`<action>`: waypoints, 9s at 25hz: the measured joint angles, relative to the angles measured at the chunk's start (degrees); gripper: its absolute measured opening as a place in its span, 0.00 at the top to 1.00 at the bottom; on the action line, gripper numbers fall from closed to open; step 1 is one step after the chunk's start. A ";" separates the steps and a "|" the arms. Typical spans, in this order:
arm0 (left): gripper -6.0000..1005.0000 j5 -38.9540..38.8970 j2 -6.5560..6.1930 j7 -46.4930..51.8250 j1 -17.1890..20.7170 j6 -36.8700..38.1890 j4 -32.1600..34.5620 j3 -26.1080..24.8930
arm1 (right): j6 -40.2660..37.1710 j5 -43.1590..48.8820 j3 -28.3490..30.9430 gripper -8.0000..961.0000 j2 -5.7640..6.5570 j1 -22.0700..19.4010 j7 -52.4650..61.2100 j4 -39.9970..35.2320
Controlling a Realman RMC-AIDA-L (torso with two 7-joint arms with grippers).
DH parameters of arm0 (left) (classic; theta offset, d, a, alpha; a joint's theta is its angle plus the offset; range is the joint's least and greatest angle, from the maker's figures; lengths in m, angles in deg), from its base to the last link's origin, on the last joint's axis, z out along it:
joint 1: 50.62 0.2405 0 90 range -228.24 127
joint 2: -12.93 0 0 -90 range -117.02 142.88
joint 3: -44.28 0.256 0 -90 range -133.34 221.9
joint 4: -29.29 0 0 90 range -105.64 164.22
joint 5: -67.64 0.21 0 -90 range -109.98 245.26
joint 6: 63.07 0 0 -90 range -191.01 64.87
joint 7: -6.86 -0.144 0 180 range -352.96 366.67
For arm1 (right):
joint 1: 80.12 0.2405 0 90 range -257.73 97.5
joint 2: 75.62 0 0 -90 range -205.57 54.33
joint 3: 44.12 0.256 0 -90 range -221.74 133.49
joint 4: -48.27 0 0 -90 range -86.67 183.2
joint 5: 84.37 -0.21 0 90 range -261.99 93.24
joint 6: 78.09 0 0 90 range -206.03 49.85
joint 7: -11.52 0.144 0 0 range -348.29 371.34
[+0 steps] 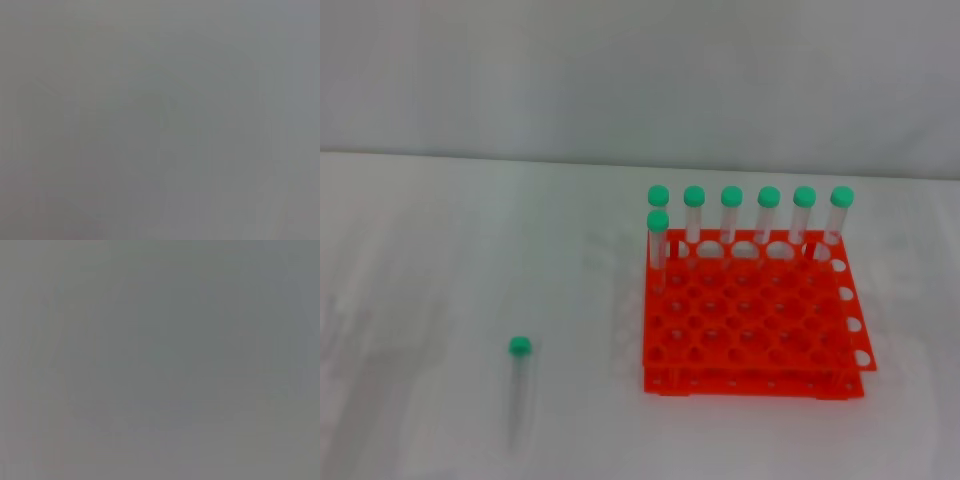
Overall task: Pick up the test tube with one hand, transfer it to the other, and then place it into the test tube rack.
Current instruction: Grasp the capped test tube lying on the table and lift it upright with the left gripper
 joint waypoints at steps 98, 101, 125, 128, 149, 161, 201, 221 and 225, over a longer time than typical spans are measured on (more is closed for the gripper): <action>0.16 160.12 -14.43 152.82 -44.64 18.19 24.41 -25.29 | -6.97 0.65 -17.32 0.09 -0.43 -6.88 0.74 -0.60; 0.16 161.81 -13.34 152.84 -44.77 17.87 23.44 -24.97 | -6.97 0.57 -17.30 0.09 -0.43 -6.96 1.00 -0.59; 0.27 165.09 -10.53 152.61 -43.04 8.28 22.43 -23.38 | -6.97 0.72 -18.76 0.09 -0.43 -6.88 3.05 -0.65; 0.27 165.11 -10.12 152.59 -43.33 8.26 22.36 -23.38 | -6.97 0.72 -18.77 0.09 -0.42 -6.83 3.06 -0.69; 0.27 165.52 -8.68 152.24 -43.43 3.01 19.38 -22.28 | -6.91 0.52 -18.77 0.09 -0.42 -6.88 3.07 -0.70; 0.42 165.62 -8.42 152.16 -43.24 2.40 19.35 -22.22 | -6.94 0.56 -18.77 0.09 -0.43 -6.93 3.07 -0.67; 0.68 165.15 -8.38 151.55 -44.43 3.13 17.24 -20.92 | -6.98 0.26 -18.77 0.10 -0.42 -6.67 3.06 -0.77; 0.79 165.23 -8.22 148.29 -43.67 1.91 20.44 -20.97 | -6.97 0.28 -18.77 0.10 -0.42 -6.97 3.71 -0.77; 0.80 165.05 -8.07 147.08 -43.24 1.53 22.27 -21.36 | -6.97 0.28 -18.77 0.10 -0.42 -7.04 3.73 -0.77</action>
